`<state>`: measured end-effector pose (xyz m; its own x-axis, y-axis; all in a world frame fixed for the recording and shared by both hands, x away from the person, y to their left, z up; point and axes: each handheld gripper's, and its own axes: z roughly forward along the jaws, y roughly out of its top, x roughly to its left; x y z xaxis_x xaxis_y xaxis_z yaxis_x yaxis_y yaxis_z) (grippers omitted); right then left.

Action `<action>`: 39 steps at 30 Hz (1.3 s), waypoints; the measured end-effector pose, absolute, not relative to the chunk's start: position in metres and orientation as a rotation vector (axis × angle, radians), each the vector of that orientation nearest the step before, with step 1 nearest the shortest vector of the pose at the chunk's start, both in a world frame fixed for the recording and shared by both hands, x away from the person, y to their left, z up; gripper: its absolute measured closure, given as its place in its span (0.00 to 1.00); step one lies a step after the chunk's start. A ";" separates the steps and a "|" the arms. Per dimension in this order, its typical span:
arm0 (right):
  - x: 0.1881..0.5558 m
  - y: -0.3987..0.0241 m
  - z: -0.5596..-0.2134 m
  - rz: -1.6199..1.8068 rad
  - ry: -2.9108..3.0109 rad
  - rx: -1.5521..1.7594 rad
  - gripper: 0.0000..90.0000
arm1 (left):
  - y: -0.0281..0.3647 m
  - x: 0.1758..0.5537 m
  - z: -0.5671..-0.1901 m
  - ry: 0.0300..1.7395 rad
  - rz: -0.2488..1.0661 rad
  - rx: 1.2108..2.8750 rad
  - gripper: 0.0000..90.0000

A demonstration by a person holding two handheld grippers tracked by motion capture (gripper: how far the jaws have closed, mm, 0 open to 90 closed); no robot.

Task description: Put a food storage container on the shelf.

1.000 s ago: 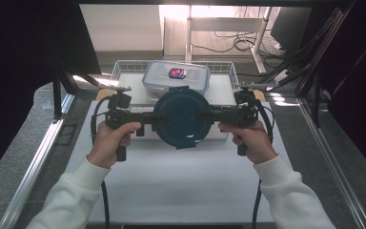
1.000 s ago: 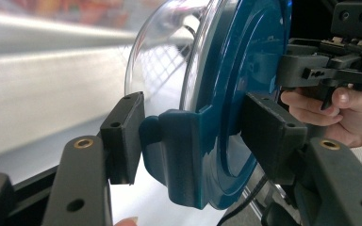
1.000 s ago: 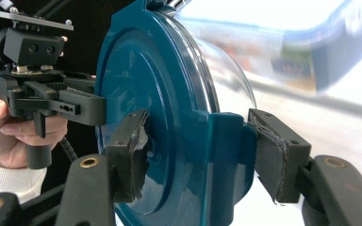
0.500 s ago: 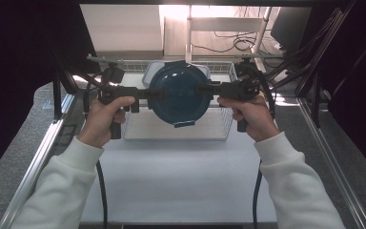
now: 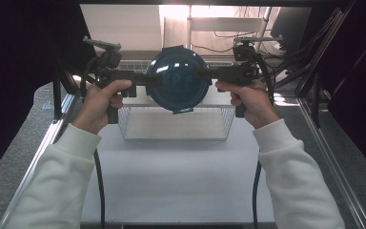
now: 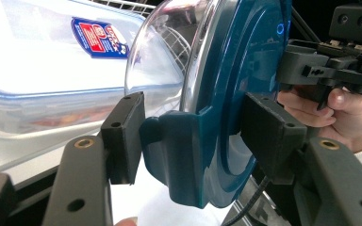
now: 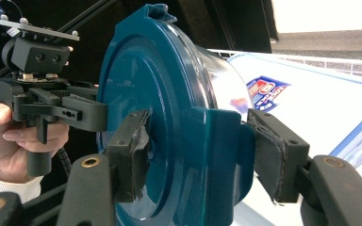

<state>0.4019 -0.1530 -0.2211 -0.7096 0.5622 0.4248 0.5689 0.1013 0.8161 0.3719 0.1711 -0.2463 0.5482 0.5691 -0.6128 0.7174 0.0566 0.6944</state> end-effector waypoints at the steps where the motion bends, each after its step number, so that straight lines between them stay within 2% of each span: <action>1: 0.403 -0.153 -0.221 -1.731 -2.326 -1.194 0.46 | 0.171 0.374 -0.246 1.112 -0.158 1.613 0.46; 25: 0.451 -0.144 -0.222 -1.728 -2.239 -1.290 0.47 | 0.184 0.437 -0.238 1.122 -0.199 1.644 0.46; 39: 0.478 -0.142 -0.238 -1.704 -2.072 -1.437 0.47 | 0.187 0.467 -0.255 1.209 -0.260 1.509 0.45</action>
<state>0.4784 -0.1419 -0.2382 -0.5506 0.5862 0.5943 0.6963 -0.0702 0.7143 0.4671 0.1871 -0.2550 0.4493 0.5333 -0.7167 0.7810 0.1550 0.6050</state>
